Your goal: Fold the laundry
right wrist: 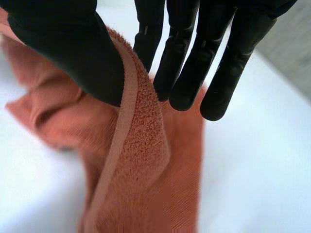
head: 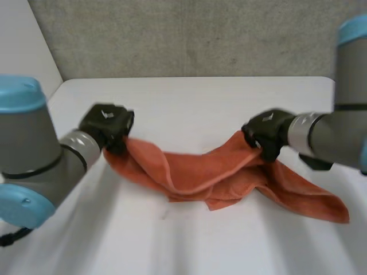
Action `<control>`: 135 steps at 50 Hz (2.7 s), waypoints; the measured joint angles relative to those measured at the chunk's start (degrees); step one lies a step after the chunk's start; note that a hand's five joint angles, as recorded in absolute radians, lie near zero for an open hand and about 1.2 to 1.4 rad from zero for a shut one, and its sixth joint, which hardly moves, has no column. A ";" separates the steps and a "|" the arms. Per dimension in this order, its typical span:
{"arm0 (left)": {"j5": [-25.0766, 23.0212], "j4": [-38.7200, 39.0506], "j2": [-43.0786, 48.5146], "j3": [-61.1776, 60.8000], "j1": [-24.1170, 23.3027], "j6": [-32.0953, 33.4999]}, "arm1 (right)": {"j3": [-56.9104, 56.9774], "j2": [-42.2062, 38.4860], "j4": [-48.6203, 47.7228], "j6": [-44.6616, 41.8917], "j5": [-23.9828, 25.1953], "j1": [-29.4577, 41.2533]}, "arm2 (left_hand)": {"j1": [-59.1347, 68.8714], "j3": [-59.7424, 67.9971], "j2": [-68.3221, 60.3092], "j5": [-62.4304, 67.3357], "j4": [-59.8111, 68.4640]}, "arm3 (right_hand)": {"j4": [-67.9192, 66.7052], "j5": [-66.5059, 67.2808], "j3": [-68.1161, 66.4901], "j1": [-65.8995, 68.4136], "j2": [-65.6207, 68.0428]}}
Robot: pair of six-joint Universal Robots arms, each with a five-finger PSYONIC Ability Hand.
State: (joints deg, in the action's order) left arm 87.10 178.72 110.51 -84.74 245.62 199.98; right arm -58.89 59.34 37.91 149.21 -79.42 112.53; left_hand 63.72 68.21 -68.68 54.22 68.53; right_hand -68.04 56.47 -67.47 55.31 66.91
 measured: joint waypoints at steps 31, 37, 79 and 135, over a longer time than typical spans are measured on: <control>1.51 29.16 2.66 14.83 2.92 -0.43 | 1.10 10.50 -40.44 -3.81 2.32 0.42 | 0.00 0.11 -0.03 0.00 0.01 | -0.03 0.25 -0.04 0.00 0.00; 1.39 27.94 3.23 0.82 4.95 -0.45 | -9.98 5.33 -35.15 -4.95 3.39 0.74 | 0.00 0.11 -0.04 0.00 0.01 | -0.25 0.26 -0.22 0.00 0.00; -9.67 6.28 0.18 -7.92 5.95 9.65 | -27.70 -4.24 -37.43 3.81 3.02 6.39 | -42.34 -46.74 47.22 -42.43 -47.05 | -0.25 0.27 -0.21 0.00 0.00; -5.22 1.41 -2.25 -4.23 10.07 9.48 | -28.81 2.31 -36.05 17.68 2.64 1.06 | -0.37 -0.36 0.19 1.26 -0.27 | 42.70 -41.33 41.86 -32.46 -40.66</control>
State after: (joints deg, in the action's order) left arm 81.87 180.13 108.26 -88.97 255.68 209.45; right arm -87.70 61.65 1.85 166.89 -76.79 113.59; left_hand 63.35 67.86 -68.49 55.48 68.27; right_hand -25.34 15.14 -25.61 22.86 26.25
